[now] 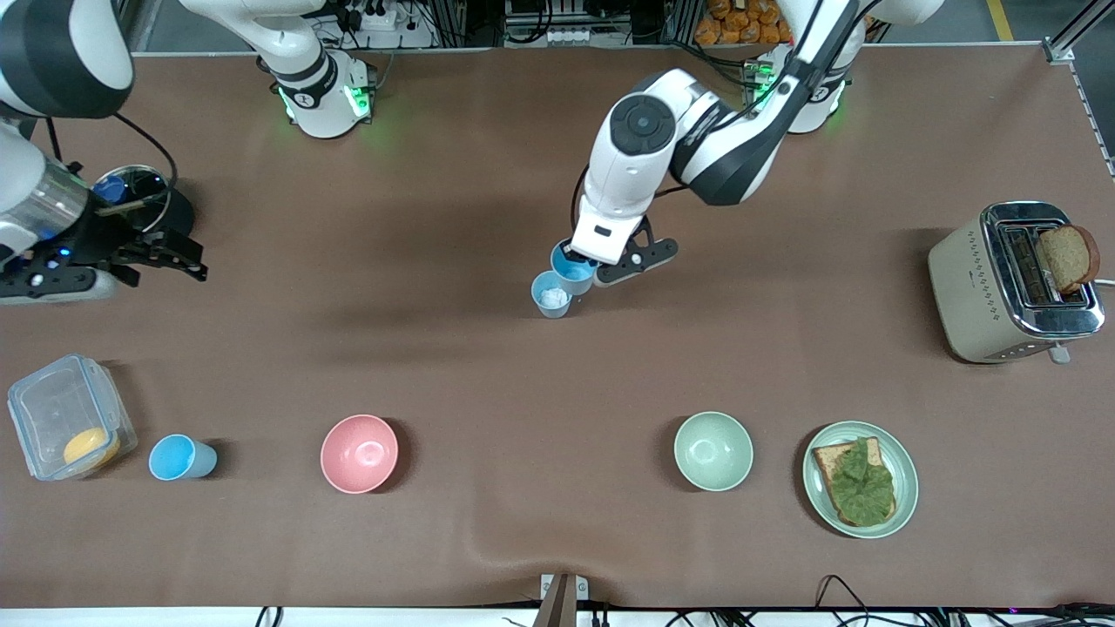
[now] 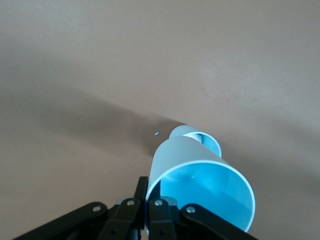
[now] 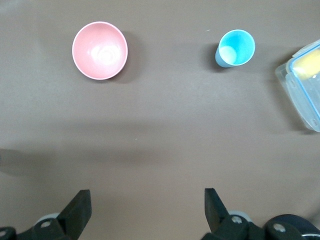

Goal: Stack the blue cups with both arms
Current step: 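Lower the held blue cup into the placed cup with the left gripper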

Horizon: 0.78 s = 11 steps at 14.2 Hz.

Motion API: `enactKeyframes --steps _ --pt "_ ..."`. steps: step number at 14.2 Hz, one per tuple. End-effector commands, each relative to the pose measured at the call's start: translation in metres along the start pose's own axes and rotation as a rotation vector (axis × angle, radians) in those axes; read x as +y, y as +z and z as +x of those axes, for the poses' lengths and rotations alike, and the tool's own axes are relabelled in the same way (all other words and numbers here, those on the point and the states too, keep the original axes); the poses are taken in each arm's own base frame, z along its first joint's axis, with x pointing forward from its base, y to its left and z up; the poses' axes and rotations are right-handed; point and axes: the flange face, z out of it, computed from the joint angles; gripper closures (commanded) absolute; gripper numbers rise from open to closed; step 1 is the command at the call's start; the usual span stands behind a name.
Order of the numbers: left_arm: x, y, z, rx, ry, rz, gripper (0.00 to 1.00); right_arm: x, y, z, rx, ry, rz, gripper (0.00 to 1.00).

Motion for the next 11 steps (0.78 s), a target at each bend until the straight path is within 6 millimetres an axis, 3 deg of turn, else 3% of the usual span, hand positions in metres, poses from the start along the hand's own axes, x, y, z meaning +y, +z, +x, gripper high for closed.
enactKeyframes --steps 1,6,9,11 --pt "0.014 0.025 -0.006 0.01 0.022 0.0 1.0 -0.002 -0.017 -0.013 -0.06 -0.008 -0.01 0.0" --pt "0.023 0.035 -0.006 0.0 0.017 -0.005 1.0 -0.016 -0.047 -0.015 -0.076 -0.038 -0.049 0.0" --pt "0.025 0.048 -0.013 -0.008 0.025 0.01 1.0 -0.015 -0.041 -0.016 -0.103 -0.028 -0.042 0.0" --pt "0.031 0.052 -0.016 -0.008 0.022 0.009 1.0 -0.024 -0.041 -0.019 -0.118 -0.046 -0.04 0.0"
